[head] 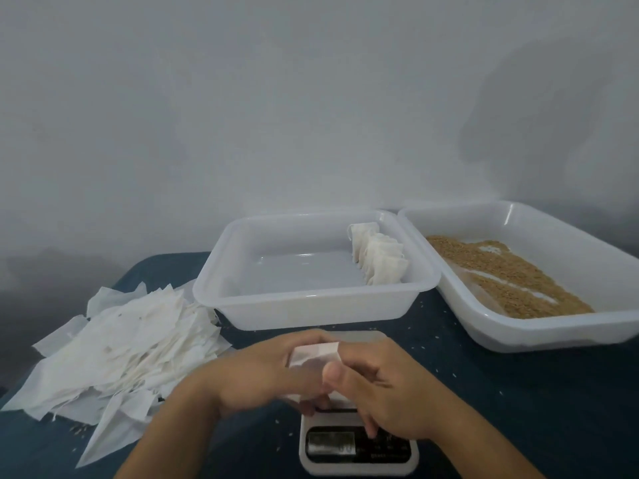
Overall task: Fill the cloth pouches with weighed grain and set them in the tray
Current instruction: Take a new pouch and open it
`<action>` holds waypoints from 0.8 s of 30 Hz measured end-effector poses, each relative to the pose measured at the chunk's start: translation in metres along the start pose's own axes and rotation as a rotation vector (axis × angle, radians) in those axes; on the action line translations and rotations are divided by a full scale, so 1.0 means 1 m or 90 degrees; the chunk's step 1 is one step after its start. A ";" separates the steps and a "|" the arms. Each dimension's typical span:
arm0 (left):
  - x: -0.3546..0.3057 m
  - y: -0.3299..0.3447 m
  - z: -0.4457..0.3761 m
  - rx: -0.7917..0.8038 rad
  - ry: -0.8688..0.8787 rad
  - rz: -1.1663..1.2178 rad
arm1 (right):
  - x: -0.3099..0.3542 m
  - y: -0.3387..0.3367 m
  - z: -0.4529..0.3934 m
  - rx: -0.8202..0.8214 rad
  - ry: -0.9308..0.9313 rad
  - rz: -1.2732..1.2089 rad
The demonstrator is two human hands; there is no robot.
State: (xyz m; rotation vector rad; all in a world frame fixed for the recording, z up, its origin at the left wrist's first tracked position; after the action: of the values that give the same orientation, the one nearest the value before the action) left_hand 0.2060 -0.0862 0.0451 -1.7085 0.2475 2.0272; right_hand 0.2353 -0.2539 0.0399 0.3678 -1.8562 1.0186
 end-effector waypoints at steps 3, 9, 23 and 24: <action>-0.018 0.000 -0.013 0.012 -0.028 -0.048 | 0.000 -0.012 0.003 -0.053 -0.003 0.044; -0.026 0.021 -0.049 0.013 -0.007 -0.118 | 0.002 -0.041 0.012 -0.111 -0.043 0.071; 0.005 0.033 -0.061 -0.172 0.079 -0.123 | 0.013 -0.056 0.016 -0.179 -0.118 0.199; 0.004 0.033 -0.061 -0.168 0.089 -0.110 | 0.013 -0.059 0.016 -0.191 -0.109 0.199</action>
State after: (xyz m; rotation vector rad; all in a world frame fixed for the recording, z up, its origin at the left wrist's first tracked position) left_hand 0.2440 -0.1407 0.0235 -1.9607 -0.1265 1.8820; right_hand 0.2556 -0.3001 0.0764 -0.0172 -2.2323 0.9124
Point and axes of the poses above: each hand's wrist, its own z-axis away from the middle knuckle, its own y-axis out of the palm, x = y × z, the point moved 4 cm from there along -z, towards the middle knuckle, and after that the axes turned 3 degrees about z, right-handed, at the moved point
